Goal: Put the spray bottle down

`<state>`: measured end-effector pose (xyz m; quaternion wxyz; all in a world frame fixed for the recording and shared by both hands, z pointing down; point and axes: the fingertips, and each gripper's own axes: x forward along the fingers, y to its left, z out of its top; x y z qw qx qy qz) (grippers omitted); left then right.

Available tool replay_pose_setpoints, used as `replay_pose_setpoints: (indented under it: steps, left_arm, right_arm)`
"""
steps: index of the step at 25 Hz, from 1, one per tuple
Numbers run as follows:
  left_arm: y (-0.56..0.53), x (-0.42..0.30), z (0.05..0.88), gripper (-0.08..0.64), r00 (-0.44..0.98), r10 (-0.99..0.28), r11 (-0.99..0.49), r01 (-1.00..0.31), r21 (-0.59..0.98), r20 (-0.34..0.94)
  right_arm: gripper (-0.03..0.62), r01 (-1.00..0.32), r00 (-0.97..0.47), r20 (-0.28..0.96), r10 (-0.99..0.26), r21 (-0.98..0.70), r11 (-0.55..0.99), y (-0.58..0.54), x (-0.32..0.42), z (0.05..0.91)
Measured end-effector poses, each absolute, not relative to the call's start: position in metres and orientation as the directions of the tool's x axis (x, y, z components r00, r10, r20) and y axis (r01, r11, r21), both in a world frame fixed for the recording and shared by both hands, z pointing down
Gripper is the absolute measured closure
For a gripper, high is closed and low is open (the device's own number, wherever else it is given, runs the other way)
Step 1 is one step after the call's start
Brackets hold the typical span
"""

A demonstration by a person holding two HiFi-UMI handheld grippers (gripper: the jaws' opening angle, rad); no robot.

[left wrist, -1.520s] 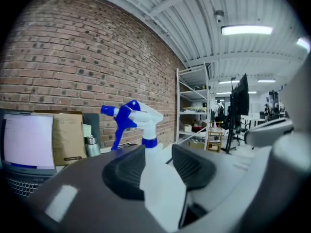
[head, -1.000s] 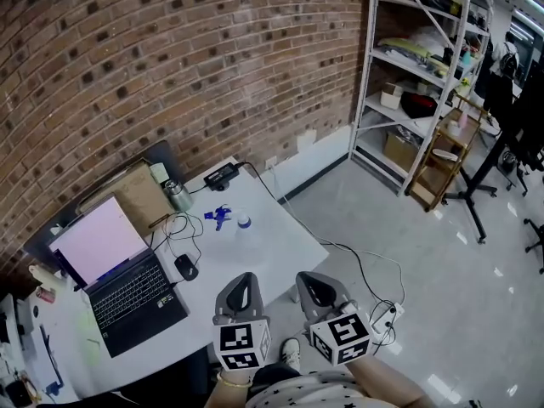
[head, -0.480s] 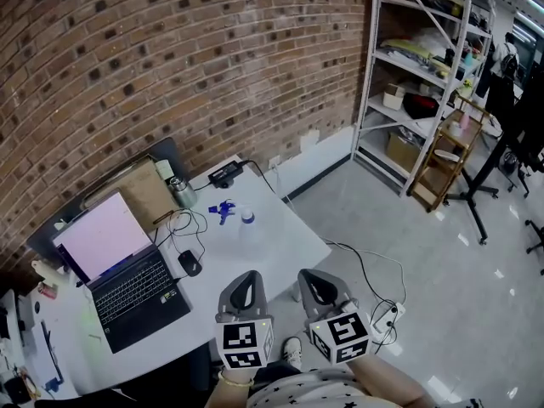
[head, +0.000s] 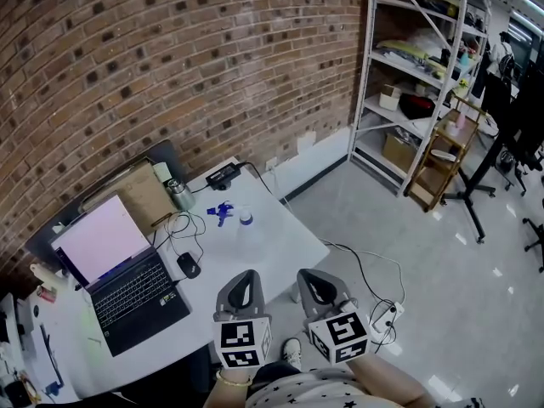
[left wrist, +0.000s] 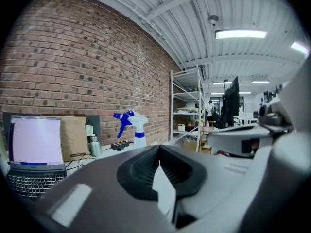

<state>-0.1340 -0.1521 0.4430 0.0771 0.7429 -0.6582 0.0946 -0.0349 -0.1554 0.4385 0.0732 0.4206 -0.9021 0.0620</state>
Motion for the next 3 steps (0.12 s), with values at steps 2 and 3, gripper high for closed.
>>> replay_pose_setpoints:
  steps: [2,3]
  left_arm:
    - [-0.1516,-0.1346,0.4433,0.552,0.114,-0.964,-0.121,-0.993,-0.015,0.242]
    - [-0.1514,-0.1348,0.4435,0.552,0.112,-0.964,-0.12,-0.993,-0.016,0.243]
  right_arm:
    - [0.594,-0.769,-0.634,0.184,-0.751,-0.05,0.637,-0.1552,-0.0347,0.4381]
    - [0.594,-0.769,-0.634,0.183,-0.751,-0.049,0.637,-0.1551,-0.0346,0.4378]
